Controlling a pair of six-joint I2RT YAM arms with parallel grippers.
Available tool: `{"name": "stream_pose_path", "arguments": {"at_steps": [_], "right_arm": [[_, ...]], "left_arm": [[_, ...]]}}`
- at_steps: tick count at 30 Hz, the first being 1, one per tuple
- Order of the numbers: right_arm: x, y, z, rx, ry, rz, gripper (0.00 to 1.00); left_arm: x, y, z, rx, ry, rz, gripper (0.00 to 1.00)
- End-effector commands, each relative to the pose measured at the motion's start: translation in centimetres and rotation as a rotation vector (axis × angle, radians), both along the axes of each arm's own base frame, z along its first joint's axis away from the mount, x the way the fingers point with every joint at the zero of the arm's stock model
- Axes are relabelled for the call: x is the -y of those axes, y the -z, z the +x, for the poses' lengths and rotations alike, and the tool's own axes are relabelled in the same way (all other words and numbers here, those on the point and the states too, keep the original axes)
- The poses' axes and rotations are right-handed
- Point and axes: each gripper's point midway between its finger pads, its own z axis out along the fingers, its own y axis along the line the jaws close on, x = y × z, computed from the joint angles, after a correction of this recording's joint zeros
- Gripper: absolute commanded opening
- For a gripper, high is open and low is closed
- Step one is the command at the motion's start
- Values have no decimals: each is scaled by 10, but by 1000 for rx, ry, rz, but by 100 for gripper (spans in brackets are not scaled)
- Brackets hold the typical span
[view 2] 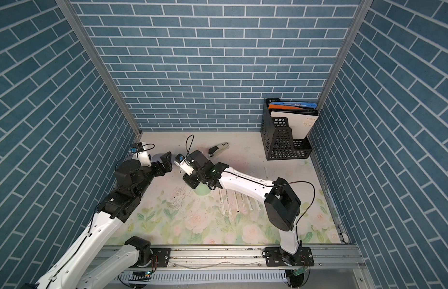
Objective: Take the straws out of the storage container
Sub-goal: Pick up the straw from the container.
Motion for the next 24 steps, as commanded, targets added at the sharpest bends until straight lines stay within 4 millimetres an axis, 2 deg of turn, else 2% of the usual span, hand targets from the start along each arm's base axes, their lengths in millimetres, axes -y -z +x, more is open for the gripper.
{"name": "stream_pose_path", "arguments": {"at_steps": [1, 12, 19, 24], "right_arm": [[-5, -8, 10, 51, 11, 6, 35], [-3, -16, 14, 77, 38, 36, 23], [-4, -14, 15, 81, 39, 42, 23], [-2, -20, 16, 91, 49, 54, 16]], "left_arm": [[-2, 1, -2, 6, -4, -6, 100], [0, 1, -1, 4, 8, -8, 99], [1, 1, -1, 5, 10, -8, 100], [1, 1, -1, 3, 13, -5, 100]]}}
